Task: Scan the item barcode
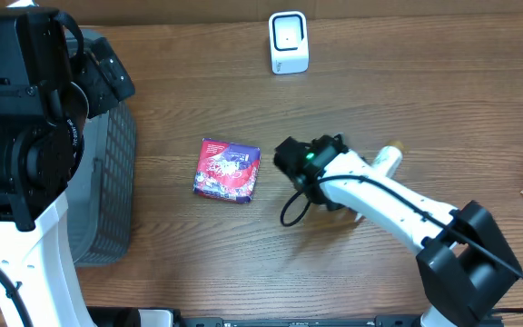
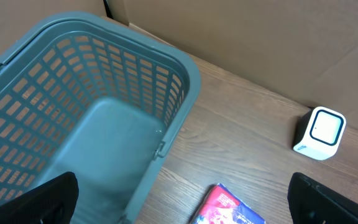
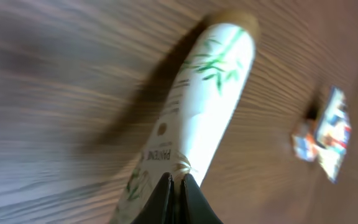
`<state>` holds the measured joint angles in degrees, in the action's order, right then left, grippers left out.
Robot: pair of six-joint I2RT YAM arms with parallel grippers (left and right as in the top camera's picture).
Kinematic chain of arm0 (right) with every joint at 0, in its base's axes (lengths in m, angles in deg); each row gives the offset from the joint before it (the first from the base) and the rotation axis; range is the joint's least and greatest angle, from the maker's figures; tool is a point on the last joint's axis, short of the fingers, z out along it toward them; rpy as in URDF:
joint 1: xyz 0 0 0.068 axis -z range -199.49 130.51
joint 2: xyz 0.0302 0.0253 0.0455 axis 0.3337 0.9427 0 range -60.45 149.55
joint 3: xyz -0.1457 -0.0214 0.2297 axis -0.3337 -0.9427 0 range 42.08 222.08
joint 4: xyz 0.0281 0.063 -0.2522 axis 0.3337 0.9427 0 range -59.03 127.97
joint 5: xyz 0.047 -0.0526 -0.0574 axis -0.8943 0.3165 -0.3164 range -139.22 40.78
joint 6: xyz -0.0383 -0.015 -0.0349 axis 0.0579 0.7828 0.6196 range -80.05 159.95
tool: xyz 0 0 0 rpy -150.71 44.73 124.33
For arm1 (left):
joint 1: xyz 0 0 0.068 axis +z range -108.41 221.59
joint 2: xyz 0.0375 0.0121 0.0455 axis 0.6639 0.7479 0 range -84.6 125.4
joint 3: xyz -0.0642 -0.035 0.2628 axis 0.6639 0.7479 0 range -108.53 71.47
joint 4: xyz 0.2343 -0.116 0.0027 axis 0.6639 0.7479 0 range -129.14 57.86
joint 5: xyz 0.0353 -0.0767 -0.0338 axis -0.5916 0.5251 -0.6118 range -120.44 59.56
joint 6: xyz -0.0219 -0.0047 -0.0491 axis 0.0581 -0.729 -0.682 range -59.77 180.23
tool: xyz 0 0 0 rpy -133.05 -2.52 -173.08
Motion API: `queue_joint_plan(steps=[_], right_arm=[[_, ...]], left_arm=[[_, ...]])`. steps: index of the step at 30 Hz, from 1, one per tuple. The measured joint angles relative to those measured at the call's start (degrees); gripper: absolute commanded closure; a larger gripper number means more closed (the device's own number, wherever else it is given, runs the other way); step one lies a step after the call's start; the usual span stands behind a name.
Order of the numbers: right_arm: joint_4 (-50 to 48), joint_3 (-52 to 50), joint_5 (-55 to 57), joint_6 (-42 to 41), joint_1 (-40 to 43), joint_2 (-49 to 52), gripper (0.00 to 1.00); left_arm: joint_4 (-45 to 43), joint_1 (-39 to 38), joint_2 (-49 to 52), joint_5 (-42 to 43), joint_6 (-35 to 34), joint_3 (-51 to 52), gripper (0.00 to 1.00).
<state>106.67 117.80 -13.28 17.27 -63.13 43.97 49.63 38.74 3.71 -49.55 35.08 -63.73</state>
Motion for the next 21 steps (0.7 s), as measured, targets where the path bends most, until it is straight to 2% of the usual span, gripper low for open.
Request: queue_joint_plan(steps=[7, 8, 9, 10, 13, 14, 15, 17, 21], right_arm=[[-2.6, 0.0, -10.3, 11.1, -2.8, 0.0, 0.94], [-2.8, 0.0, -11.6, 12.4, -2.9, 0.1, 0.81], [-3.2, 0.0, -13.6, 13.7, -2.9, 0.1, 0.72], [-4.0, 0.0, -15.1, 14.4, -2.9, 0.2, 0.67], [-7.8, 0.0, -19.4, 13.9, -2.9, 0.2, 0.66], [-8.7, 0.0, -20.4, 12.6, -2.9, 0.2, 0.67], [-9.1, 0.1, -21.2, 11.1, -2.9, 0.2, 0.73], [-8.0, 0.9, -22.4, 7.8, -2.9, 0.3, 0.96], [-2.7, 7.4, -23.8, -1.2, -2.5, 0.6, 0.96]], left_arm=[[0.0, 0.0, 0.0, 0.0, 0.0, 0.0, 0.00], [0.0, 0.0, 0.0, 0.0, 0.0, 0.0, 0.00], [0.0, 0.0, 0.0, 0.0, 0.0, 0.0, 0.00], [0.0, 0.0, 0.0, 0.0, 0.0, 0.0, 0.00], [0.0, 0.0, 0.0, 0.0, 0.0, 0.0, 0.00], [0.0, 0.0, 0.0, 0.0, 0.0, 0.0, 0.00], [0.0, 0.0, 0.0, 0.0, 0.0, 0.0, 0.00], [0.0, 0.0, 0.0, 0.0, 0.0, 0.0, 0.00], [0.0, 0.0, 0.0, 0.0, 0.0, 0.0, 0.00]])
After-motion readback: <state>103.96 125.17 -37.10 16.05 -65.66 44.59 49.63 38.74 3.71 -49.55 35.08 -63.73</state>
